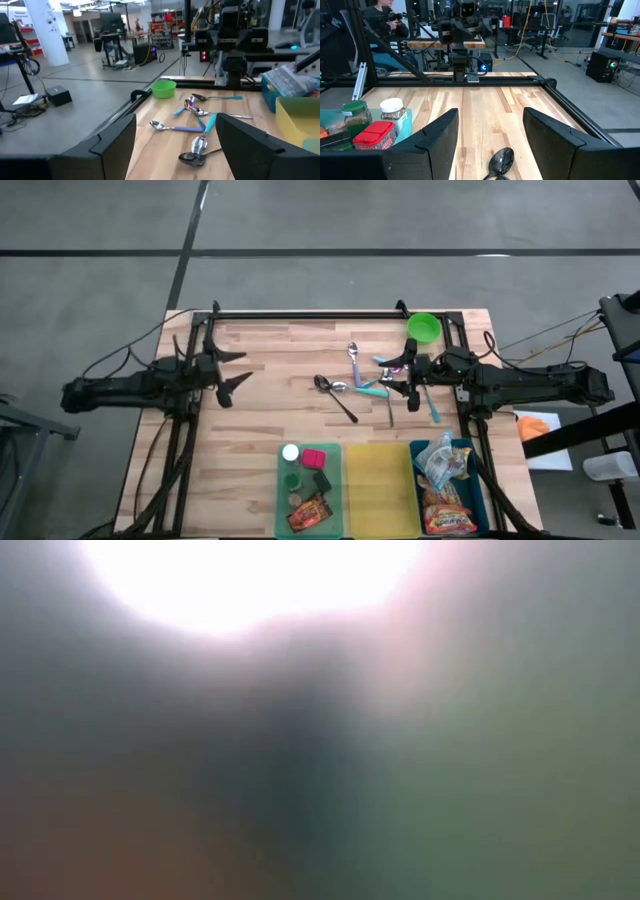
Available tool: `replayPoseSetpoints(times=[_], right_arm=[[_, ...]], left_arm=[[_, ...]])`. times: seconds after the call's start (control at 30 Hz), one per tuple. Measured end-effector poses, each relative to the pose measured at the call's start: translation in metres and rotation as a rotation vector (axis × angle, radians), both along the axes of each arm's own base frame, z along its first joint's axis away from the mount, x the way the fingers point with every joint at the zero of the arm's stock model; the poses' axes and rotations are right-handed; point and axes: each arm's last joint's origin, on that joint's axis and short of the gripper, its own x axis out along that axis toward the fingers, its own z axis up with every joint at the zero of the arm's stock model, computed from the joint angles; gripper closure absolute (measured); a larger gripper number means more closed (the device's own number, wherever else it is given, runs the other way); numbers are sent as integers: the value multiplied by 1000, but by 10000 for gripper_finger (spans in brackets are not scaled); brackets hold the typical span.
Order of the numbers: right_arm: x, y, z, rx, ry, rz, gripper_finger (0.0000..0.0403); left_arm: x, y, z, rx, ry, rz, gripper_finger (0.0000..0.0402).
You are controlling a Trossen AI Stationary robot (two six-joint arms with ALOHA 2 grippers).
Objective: Pick & Place Food Item
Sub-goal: Put the black spoon into the yellow bin
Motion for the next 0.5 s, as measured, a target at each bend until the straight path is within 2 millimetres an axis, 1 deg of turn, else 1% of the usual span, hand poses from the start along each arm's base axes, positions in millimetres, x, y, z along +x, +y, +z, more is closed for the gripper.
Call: replayPoseSetpoints(times=[0.27, 0.4, 0.5], right_arm=[[0, 0, 0, 0, 0, 0, 181], [0, 0, 0, 0, 0, 0, 181], [0, 0, 0, 0, 0, 0, 181]], left_arm=[[-2, 0, -37, 41, -172, 1, 126], [-4, -1, -47, 46, -199, -11, 126], [-5, -3, -51, 70, -198, -80, 126]])
